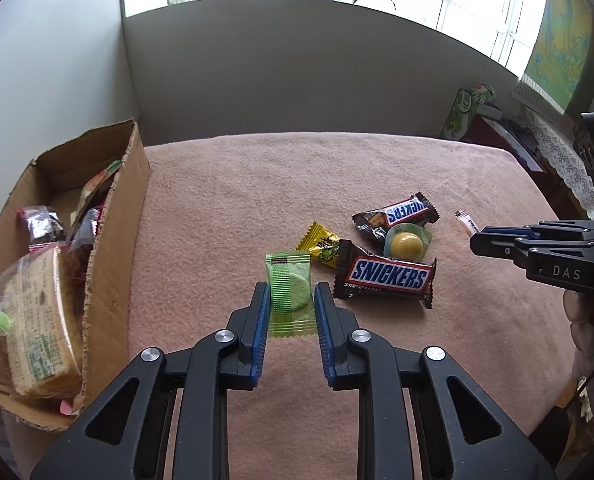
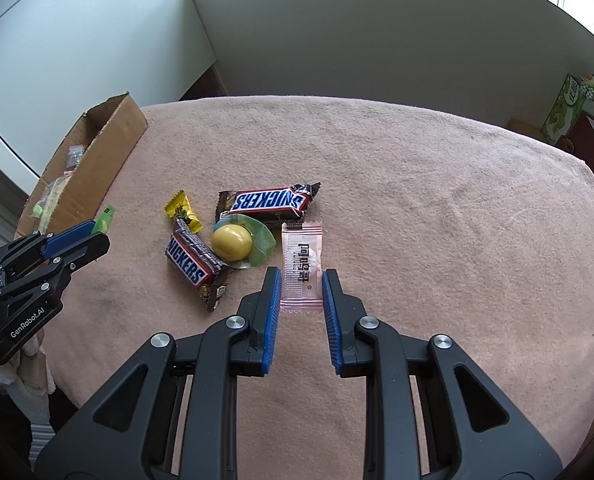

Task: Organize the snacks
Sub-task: 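Carry both held candies into the cardboard box and open both grippers, then withdraw both grippers from the box back toward the Snickers bars, then grasp the large Snickers bar with the left gripper while the right gripper grasps the small Snickers bar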

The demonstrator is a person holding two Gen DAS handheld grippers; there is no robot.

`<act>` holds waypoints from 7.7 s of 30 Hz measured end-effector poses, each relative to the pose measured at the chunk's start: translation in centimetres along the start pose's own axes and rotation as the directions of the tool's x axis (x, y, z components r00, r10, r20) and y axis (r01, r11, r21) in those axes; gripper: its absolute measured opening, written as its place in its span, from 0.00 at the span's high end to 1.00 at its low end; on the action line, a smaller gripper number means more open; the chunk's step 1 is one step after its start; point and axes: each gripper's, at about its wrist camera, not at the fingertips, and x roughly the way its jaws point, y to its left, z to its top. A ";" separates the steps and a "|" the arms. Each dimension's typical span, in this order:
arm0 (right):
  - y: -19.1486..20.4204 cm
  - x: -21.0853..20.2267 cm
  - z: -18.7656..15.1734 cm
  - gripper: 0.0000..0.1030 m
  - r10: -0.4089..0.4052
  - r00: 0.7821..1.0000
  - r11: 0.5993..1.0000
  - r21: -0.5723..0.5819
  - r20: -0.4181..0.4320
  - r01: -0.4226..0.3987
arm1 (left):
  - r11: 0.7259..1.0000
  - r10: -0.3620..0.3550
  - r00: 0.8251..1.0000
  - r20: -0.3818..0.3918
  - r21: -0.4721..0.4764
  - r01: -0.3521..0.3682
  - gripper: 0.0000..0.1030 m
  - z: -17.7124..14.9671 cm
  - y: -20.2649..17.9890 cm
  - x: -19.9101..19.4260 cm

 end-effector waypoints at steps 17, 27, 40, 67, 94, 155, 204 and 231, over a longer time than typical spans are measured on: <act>10.1 -3.1 3.6 0.79 0.132 0.987 0.985 -0.127 0.087 -0.121 | 0.993 0.042 0.992 0.118 -0.118 -0.027 0.80 -0.4 7.3 -6.1; 17.1 -0.2 6.2 0.79 0.214 0.975 0.961 -0.189 0.055 -0.201 | 0.967 0.148 0.979 0.140 -0.230 -0.113 0.80 -2.2 15.1 -7.9; 24.1 2.8 6.8 0.79 0.295 0.956 0.924 -0.252 -0.011 -0.288 | 0.942 0.175 0.974 0.141 -0.311 -0.124 0.79 -3.3 19.5 -8.3; 17.8 -2.4 4.7 0.09 0.254 0.959 0.961 -0.150 0.129 -0.234 | 0.957 0.154 0.967 0.202 -0.274 -0.095 0.43 -3.4 16.1 -11.0; 3.0 -6.0 -1.9 0.01 0.082 0.945 0.964 0.215 0.315 -0.156 | 0.987 0.035 0.979 0.200 -0.161 -0.003 0.38 -7.0 10.9 -14.0; -0.9 8.5 7.9 0.55 0.290 0.955 0.956 -0.026 -0.070 -0.292 | 0.993 -0.106 0.984 -0.142 0.044 0.113 0.73 3.1 -5.4 5.3; 1.8 8.9 6.4 0.53 0.224 0.962 0.951 -0.179 -0.153 -0.250 | 0.984 -0.177 0.965 -0.194 -0.062 0.168 0.62 -2.9 -3.1 0.0; -0.9 7.2 4.6 0.51 0.017 0.996 0.971 -0.236 -0.084 -0.037 | 0.997 0.009 0.979 -0.203 0.079 0.008 0.62 -0.5 -5.3 4.0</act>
